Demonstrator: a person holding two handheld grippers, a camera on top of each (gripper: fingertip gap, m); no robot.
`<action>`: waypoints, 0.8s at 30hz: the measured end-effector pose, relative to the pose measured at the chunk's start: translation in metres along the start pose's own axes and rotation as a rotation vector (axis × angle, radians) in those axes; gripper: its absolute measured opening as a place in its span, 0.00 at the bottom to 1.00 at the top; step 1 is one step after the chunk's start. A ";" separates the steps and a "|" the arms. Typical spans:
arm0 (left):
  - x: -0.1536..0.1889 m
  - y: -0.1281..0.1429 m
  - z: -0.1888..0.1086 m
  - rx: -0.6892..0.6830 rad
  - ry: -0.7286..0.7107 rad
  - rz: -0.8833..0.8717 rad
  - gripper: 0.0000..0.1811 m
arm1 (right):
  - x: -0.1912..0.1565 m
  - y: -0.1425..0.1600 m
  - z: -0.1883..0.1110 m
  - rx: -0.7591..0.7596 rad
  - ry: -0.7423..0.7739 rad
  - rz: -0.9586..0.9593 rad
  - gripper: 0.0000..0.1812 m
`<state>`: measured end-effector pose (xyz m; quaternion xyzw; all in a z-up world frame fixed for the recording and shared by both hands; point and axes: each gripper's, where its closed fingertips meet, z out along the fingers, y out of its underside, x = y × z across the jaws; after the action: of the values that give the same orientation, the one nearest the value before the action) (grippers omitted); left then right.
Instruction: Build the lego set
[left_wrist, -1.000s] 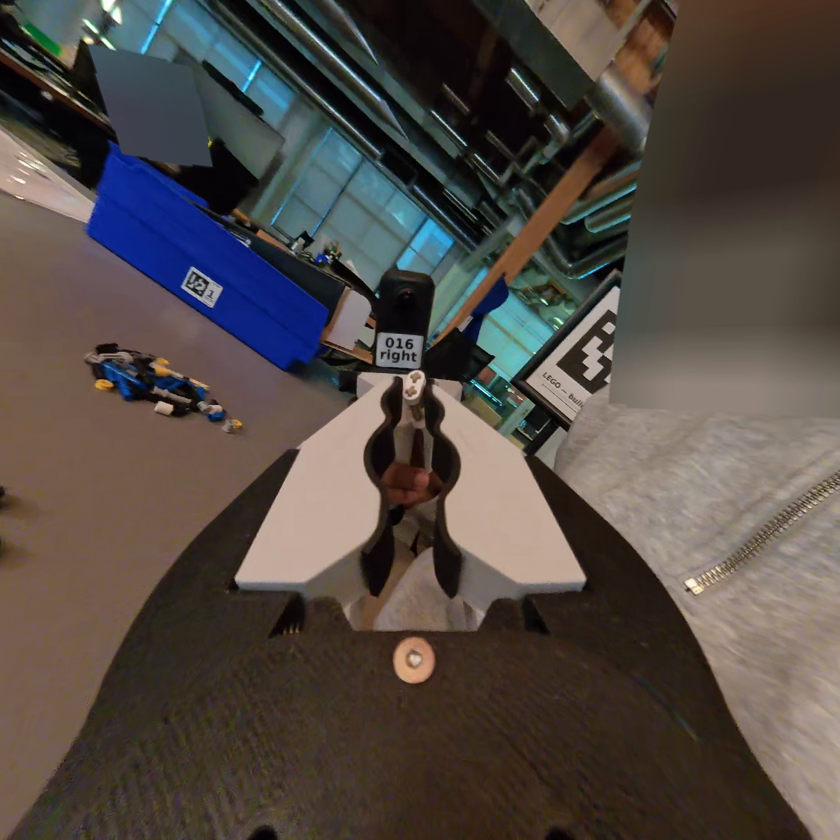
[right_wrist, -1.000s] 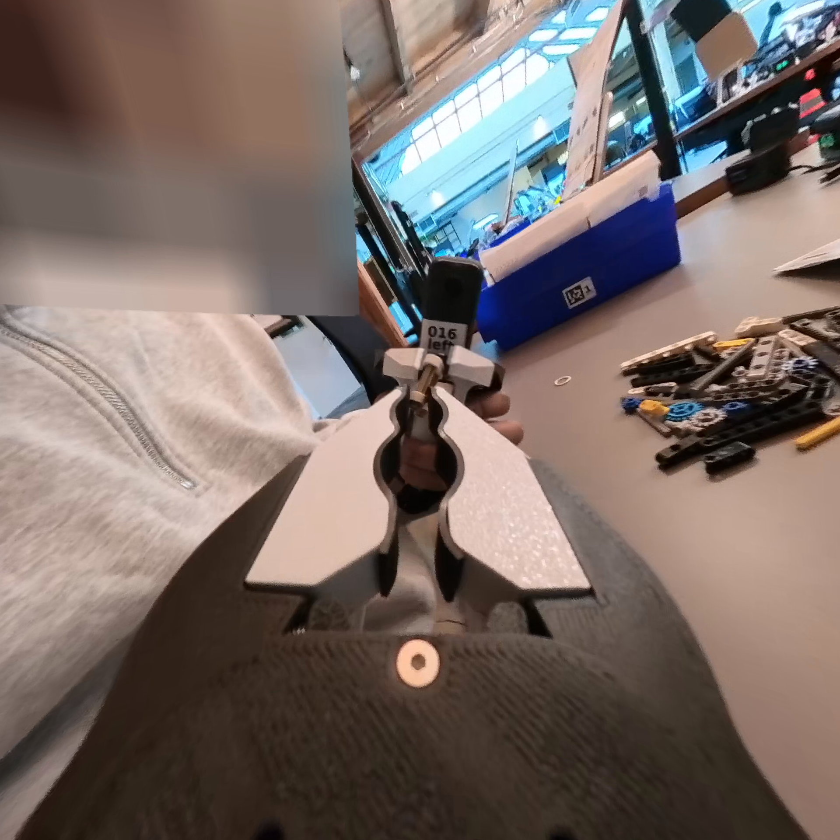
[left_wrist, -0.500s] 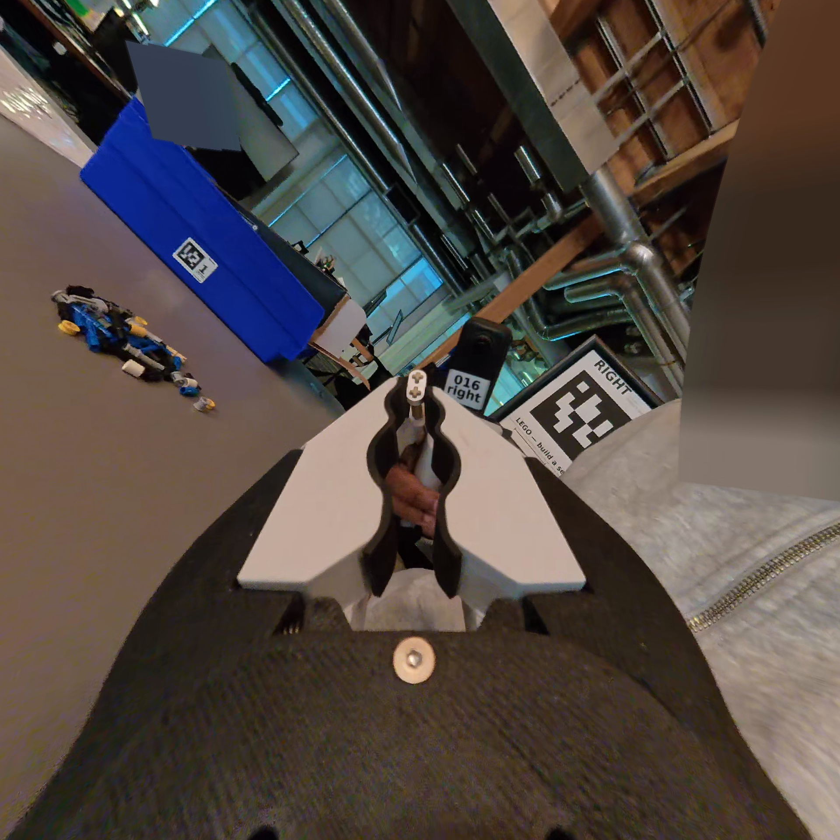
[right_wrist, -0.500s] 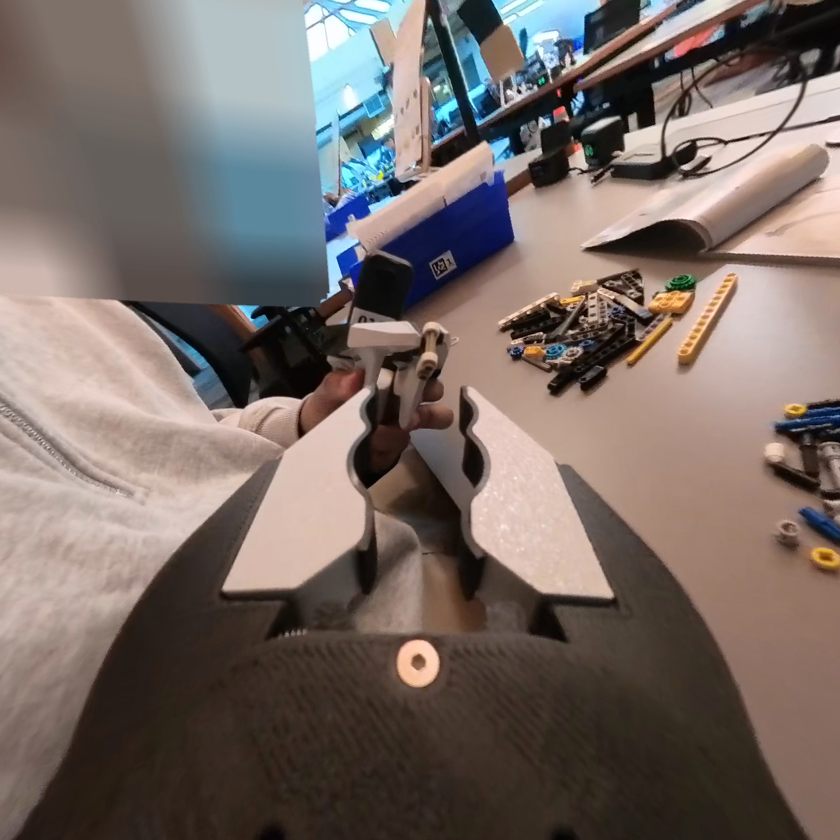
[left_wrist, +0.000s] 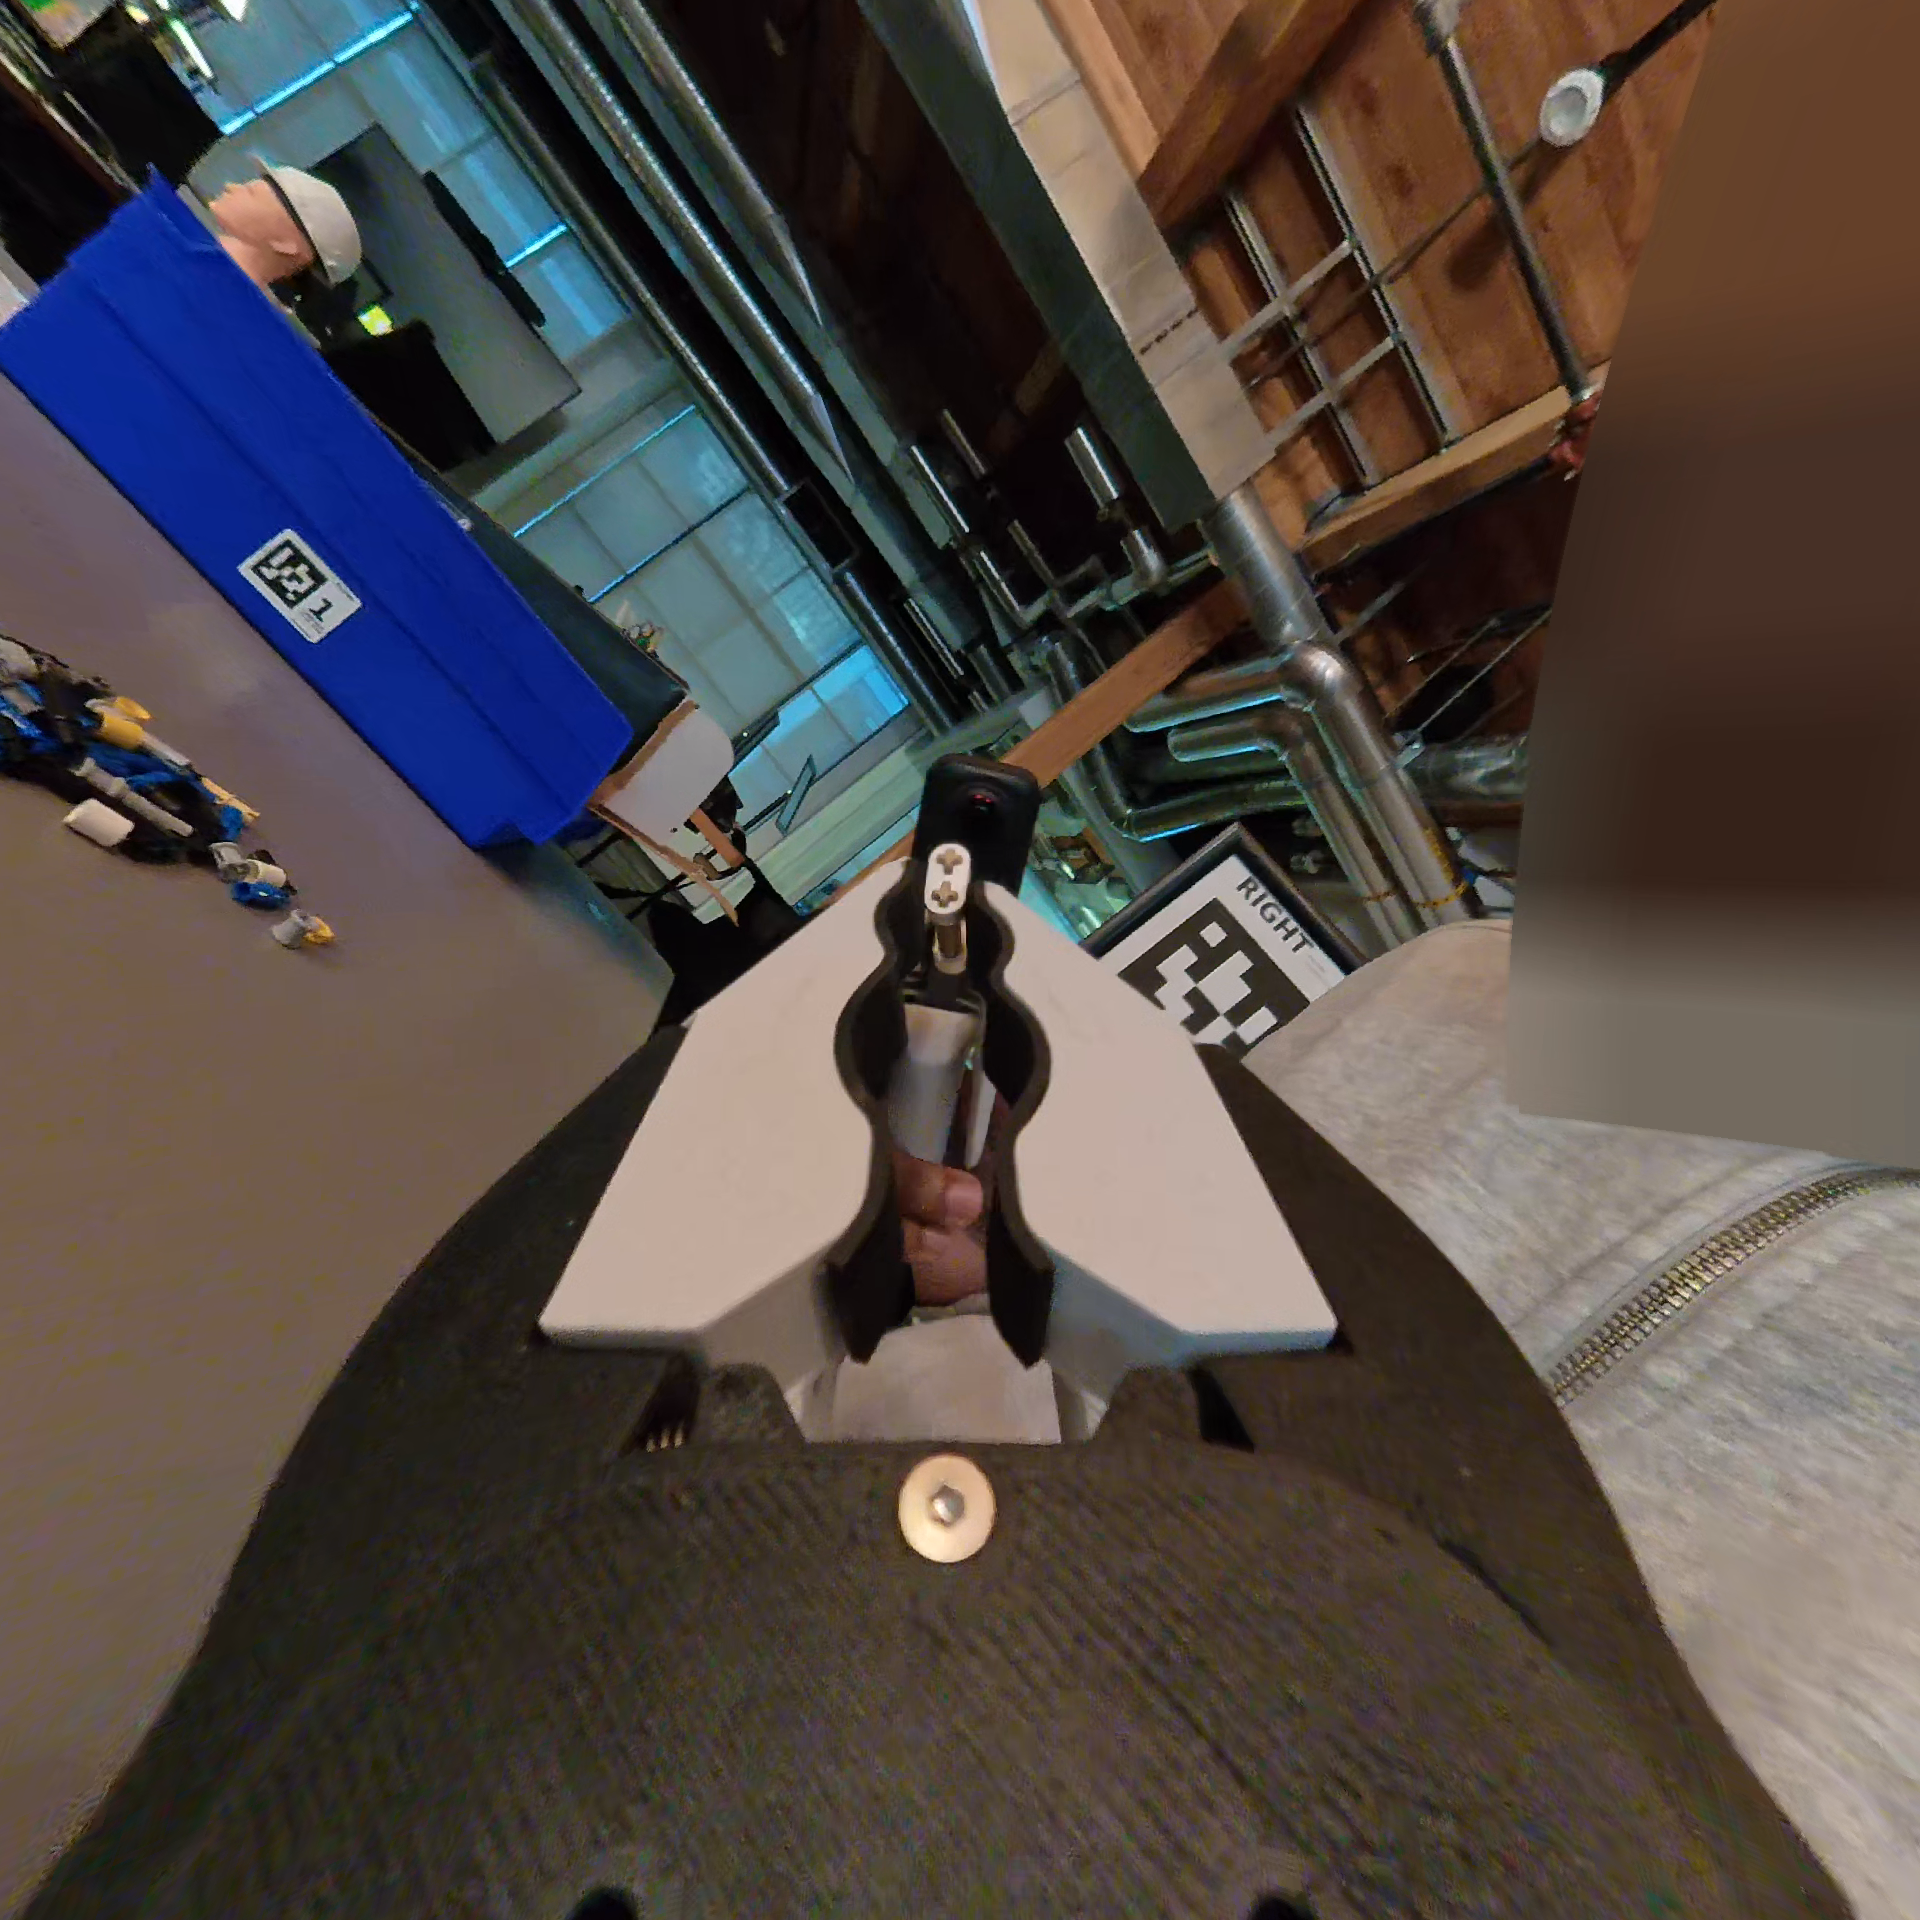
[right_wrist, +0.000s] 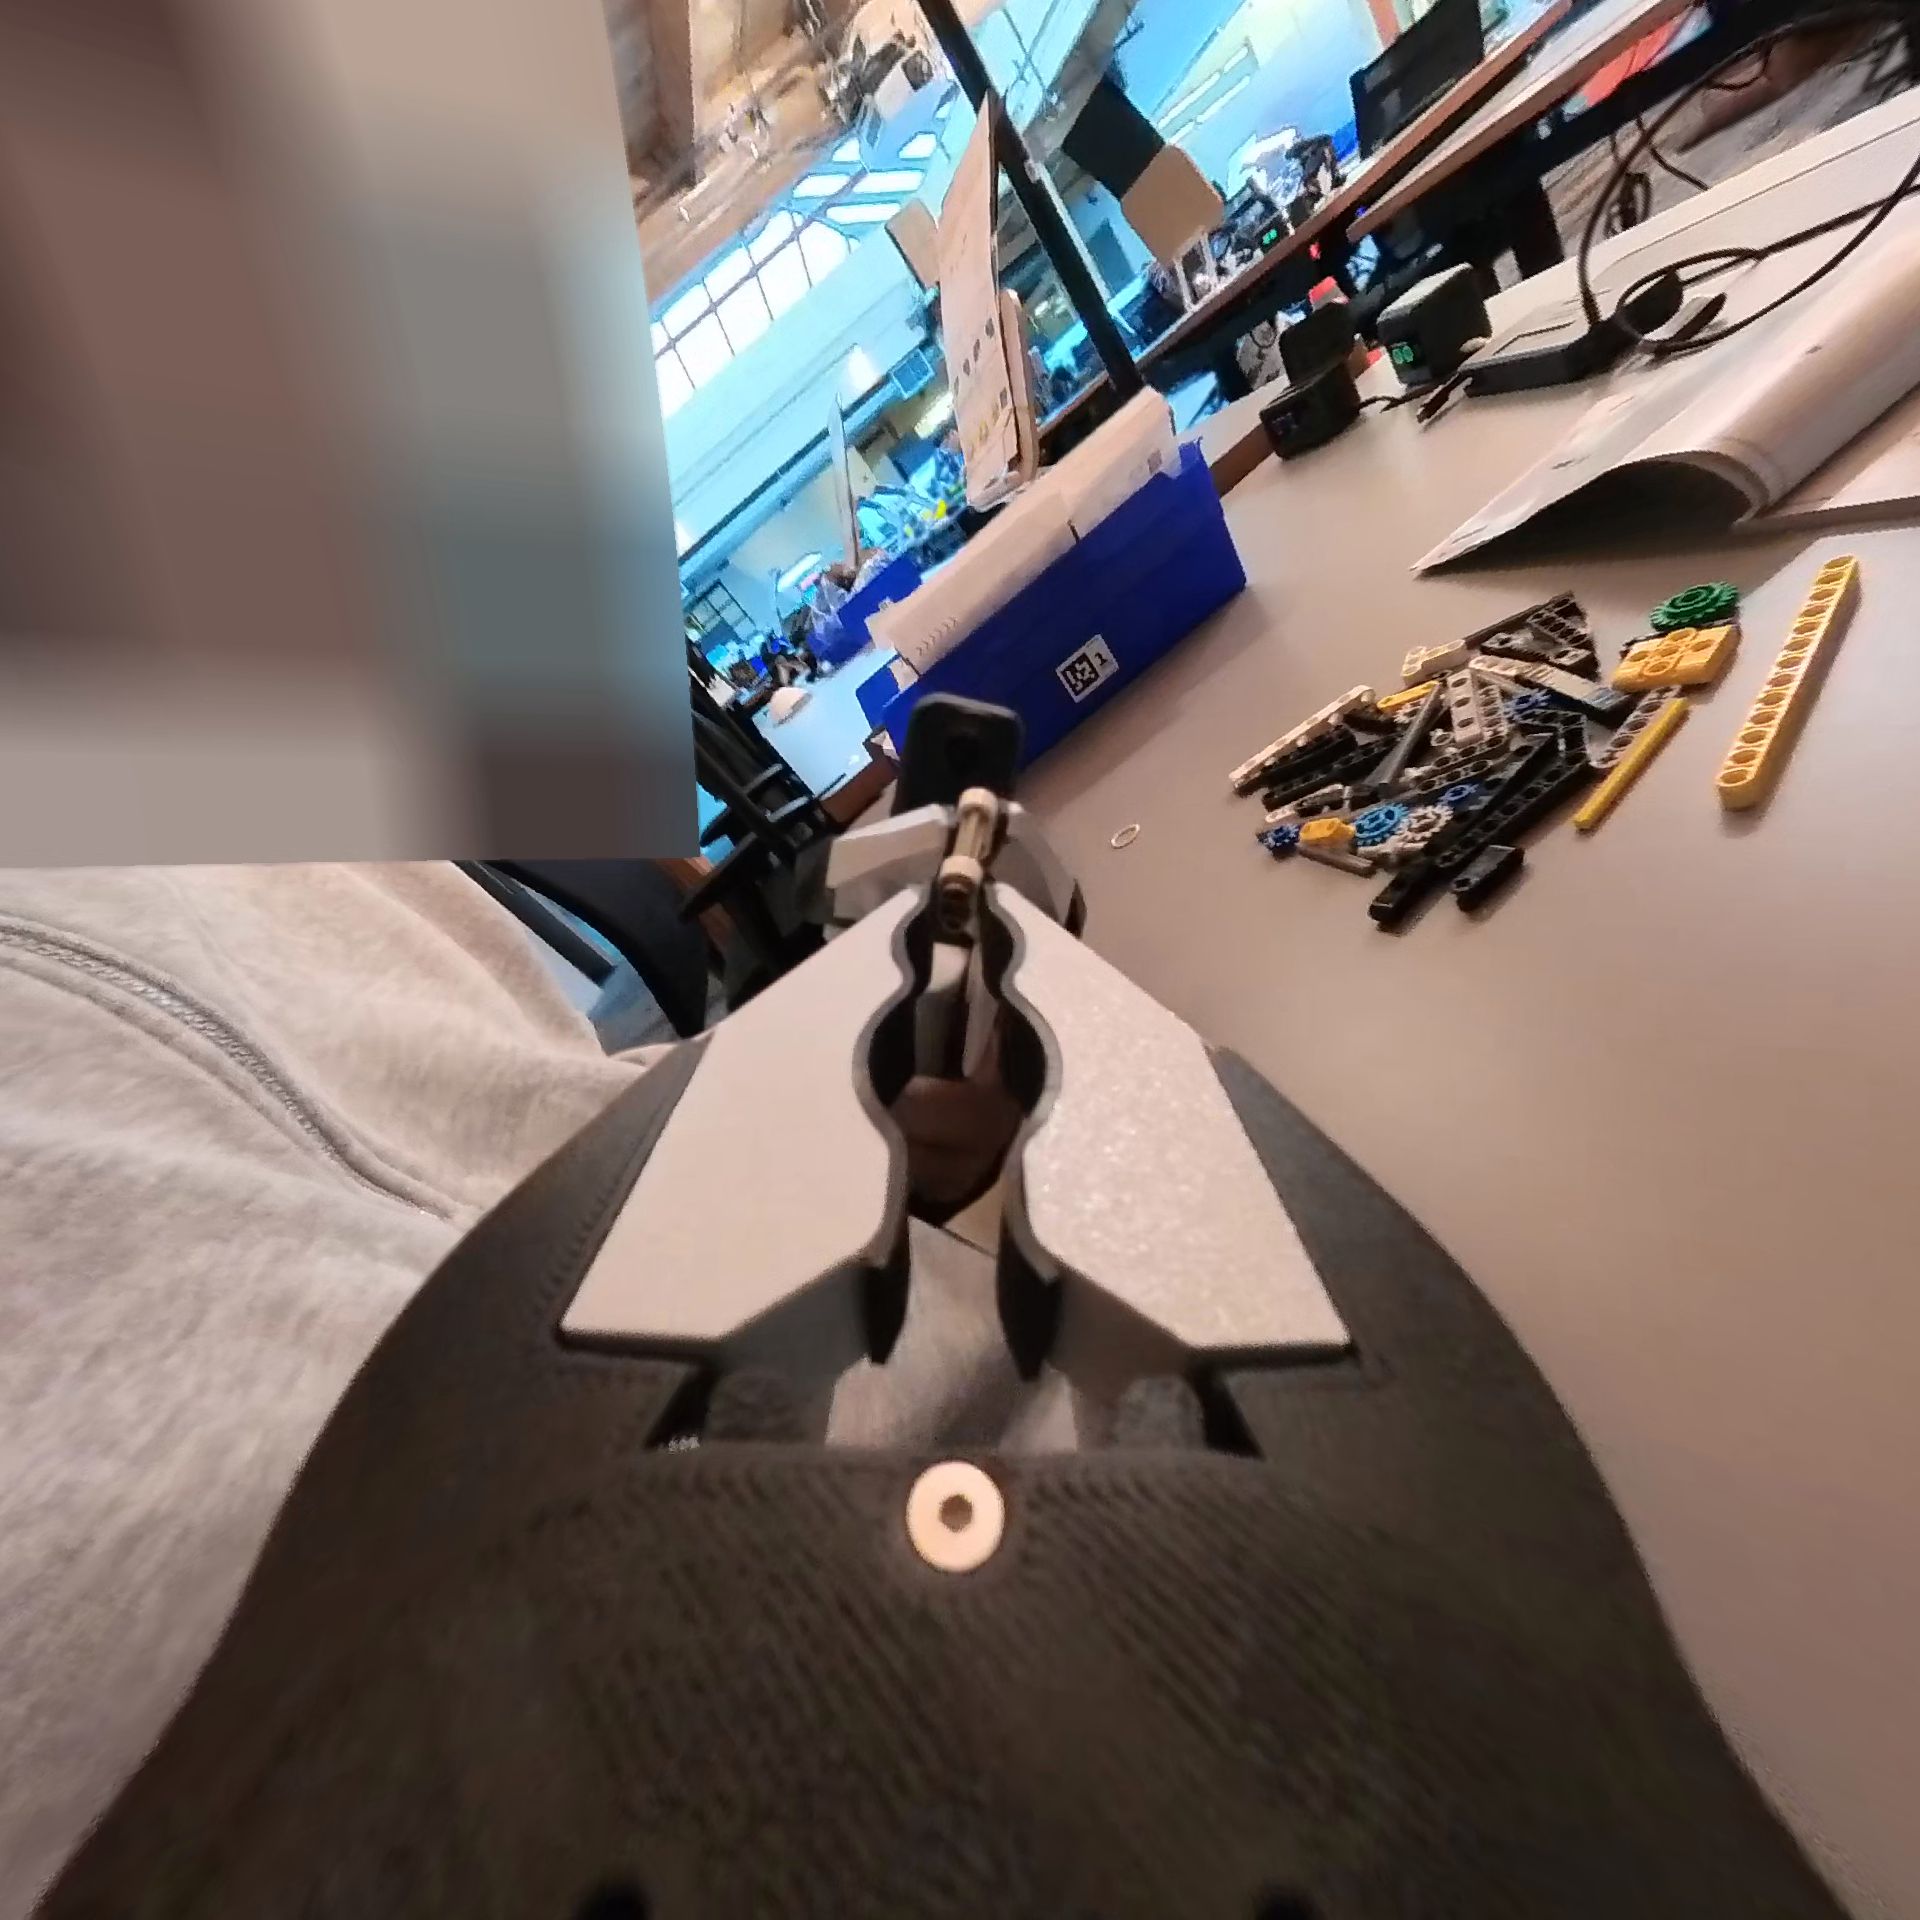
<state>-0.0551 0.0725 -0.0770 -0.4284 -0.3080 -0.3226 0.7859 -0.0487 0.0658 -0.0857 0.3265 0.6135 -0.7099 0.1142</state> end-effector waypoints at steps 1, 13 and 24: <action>0.000 0.000 0.000 0.009 0.000 -0.011 0.03 | 0.000 -0.001 0.000 0.010 -0.003 0.009 0.03; -0.038 -0.008 -0.018 -0.103 -0.233 0.026 0.08 | 0.053 0.012 -0.082 -0.385 0.624 0.057 0.03; -0.055 -0.027 -0.043 -0.138 -0.318 0.012 0.07 | 0.078 0.064 -0.152 -0.635 1.201 0.195 0.03</action>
<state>-0.1002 0.0365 -0.1254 -0.5287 -0.4032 -0.2664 0.6978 -0.0233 0.2137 -0.1885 0.6679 0.7168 -0.1781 -0.0920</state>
